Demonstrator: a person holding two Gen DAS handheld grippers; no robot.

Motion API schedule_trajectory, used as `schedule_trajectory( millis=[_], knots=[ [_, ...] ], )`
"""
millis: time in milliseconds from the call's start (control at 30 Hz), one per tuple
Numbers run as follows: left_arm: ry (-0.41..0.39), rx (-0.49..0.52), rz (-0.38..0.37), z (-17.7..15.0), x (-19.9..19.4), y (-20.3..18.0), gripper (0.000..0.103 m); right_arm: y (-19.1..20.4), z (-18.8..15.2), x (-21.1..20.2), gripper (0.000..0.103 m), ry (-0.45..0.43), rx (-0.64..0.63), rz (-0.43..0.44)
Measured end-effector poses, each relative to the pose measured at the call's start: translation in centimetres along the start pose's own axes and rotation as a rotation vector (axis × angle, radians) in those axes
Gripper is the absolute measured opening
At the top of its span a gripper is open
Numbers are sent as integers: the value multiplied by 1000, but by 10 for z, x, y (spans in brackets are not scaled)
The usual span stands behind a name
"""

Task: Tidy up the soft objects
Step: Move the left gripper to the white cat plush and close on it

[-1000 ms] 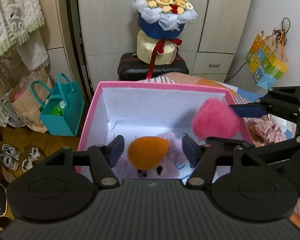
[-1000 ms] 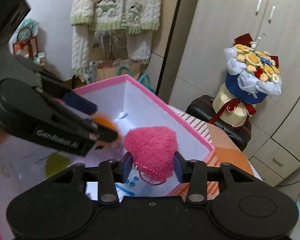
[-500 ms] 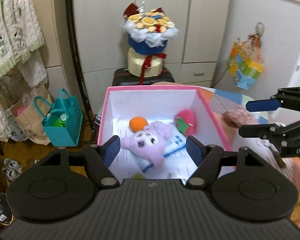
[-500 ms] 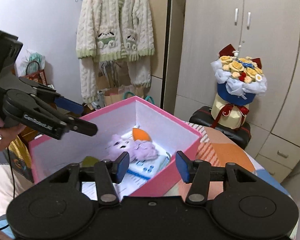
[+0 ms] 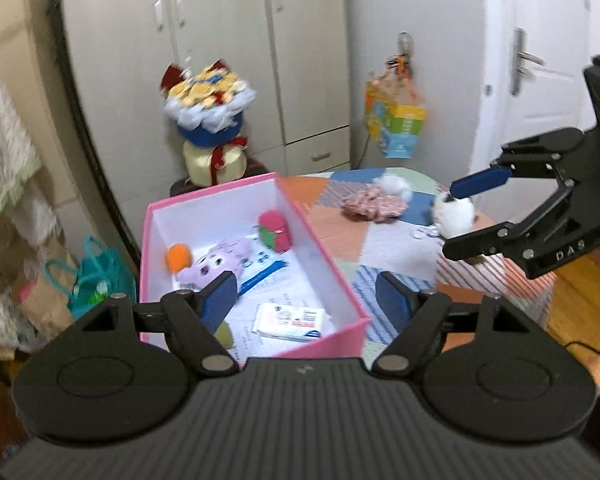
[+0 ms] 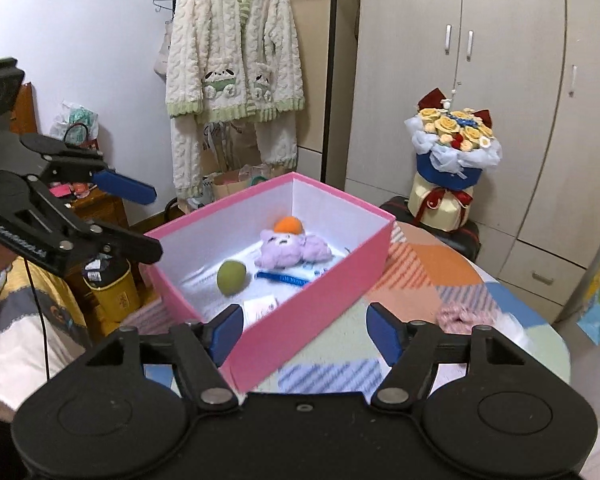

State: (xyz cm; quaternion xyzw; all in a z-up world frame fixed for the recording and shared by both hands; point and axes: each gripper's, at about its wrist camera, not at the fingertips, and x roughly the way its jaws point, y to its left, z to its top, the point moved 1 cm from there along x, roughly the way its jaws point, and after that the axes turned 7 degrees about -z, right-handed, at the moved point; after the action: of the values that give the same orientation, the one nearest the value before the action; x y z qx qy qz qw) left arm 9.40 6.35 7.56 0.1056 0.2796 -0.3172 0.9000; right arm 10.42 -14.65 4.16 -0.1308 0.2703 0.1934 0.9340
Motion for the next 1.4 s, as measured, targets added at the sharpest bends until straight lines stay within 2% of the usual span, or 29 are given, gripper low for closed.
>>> schedule_trajectory(
  millis=[200, 300, 333, 400, 633, 800, 900, 1033, 1200, 1400],
  knots=[
    [31, 35, -74, -3, -1, -34, 80, -10, -31, -31, 80, -3, 28, -18],
    [62, 33, -111, -2, 8, -47, 81, -17, -46, -41, 81, 4, 41, -45],
    [69, 33, -123, -2, 11, -51, 86, -19, -51, -44, 83, 7, 44, -51],
    [78, 45, -158, -2, 18, -61, 88, -24, -62, -49, 85, 4, 47, -57],
    [114, 60, -231, 3, 50, -91, 89, -43, -93, -55, 87, -25, 58, -52],
    [118, 18, -263, 7, 86, -101, 89, -57, -114, -40, 87, -46, 42, -103],
    [86, 1, -240, 6, 107, -108, 89, -63, -129, -26, 87, -87, 2, -175],
    [76, -19, -213, 5, 135, -113, 89, -79, -139, -2, 87, -77, -10, -220],
    [103, -80, -260, 9, 170, -115, 87, -107, -147, 23, 87, -40, 71, -246],
    [100, -140, -295, 15, 211, -124, 85, -146, -160, 52, 87, 28, 280, -187]
  ],
)
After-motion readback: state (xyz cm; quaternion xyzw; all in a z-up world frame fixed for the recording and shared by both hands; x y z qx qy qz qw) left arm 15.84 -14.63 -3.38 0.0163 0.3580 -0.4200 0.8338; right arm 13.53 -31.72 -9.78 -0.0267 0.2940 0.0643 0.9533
